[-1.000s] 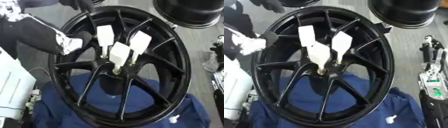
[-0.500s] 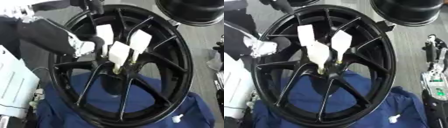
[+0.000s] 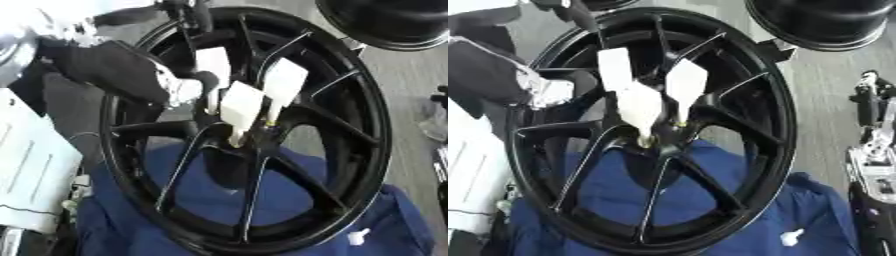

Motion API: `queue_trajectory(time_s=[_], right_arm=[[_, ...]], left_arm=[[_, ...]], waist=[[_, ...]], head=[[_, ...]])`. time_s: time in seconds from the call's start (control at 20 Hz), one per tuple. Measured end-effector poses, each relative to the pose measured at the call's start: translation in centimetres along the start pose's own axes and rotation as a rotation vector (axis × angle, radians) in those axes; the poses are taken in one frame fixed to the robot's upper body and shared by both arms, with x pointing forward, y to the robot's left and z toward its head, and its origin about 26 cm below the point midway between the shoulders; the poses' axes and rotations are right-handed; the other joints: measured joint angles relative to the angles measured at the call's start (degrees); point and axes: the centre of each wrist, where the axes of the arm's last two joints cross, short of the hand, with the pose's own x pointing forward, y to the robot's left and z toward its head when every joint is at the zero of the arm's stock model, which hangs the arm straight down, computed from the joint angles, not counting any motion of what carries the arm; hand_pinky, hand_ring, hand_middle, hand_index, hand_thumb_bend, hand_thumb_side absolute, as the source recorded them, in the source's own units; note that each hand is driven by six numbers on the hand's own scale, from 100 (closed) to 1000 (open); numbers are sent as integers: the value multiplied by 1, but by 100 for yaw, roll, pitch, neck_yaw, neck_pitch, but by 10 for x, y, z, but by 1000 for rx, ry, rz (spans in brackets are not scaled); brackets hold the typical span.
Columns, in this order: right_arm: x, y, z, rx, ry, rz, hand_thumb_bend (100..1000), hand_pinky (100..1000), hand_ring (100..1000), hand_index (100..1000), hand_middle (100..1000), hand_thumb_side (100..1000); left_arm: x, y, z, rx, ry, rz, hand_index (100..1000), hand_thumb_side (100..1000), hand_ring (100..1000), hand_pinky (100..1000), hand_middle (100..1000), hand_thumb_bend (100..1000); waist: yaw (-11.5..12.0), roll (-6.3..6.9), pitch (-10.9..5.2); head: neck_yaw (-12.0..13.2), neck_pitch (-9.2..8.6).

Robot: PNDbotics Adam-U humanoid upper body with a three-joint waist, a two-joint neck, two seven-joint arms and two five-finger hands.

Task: Pull the pin out of the wheel hub.

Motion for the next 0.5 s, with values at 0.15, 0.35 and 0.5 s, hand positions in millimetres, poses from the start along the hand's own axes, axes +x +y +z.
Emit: queue_trajectory(time_s=[0.15,0.35,0.5], right_arm=[[0,0,0,1,1,0,100,823,622,777,588,792],[0,0,0,4,3,1,100,823,622,777,588,794],[0,1,1,9,3,2,100,824,622,777,587,795]], left_arm=[[-4,-1,-6,-7,17,5,854,514,835,888,777,317],[-9,-1,-15,-16,38,9,856,476,839,890,782,301],[-15,-1,-22,-31,55,17,856,491,843,894,788,319]], waist=[[0,0,6],[-12,-7,21],[-27,-11,24]], head=[[4,-2],[13,-46],[23,-50]])
